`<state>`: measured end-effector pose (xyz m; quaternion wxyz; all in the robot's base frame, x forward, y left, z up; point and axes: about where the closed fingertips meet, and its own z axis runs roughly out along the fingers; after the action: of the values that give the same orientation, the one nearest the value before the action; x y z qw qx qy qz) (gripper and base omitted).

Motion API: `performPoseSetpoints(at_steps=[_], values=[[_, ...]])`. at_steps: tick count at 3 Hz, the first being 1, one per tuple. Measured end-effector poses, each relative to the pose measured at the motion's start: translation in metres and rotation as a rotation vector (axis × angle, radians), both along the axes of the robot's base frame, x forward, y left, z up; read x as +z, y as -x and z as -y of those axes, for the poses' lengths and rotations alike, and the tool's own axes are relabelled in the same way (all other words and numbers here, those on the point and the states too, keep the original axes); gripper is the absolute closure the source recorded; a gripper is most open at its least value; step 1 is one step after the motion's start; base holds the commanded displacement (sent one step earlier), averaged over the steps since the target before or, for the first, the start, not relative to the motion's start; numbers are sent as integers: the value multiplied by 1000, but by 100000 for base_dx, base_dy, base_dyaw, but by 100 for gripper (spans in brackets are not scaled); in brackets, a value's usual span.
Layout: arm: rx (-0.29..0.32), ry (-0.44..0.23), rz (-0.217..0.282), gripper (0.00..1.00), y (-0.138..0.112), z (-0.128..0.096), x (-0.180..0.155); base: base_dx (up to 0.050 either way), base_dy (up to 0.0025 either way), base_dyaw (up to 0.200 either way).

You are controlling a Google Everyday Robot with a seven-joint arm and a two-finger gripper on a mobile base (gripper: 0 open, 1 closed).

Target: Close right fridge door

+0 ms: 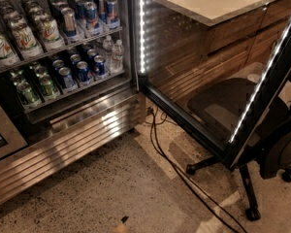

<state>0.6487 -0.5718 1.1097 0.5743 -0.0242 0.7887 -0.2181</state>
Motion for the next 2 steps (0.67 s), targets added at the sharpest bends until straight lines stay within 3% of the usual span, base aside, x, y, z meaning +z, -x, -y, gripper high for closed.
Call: performPoseSetpoints(at_steps=[1,2], values=[[59,-27,1,86,-17,-25,-6,0,0,0],[175,-61,4,100,-32,-70,-6,0,0,0]])
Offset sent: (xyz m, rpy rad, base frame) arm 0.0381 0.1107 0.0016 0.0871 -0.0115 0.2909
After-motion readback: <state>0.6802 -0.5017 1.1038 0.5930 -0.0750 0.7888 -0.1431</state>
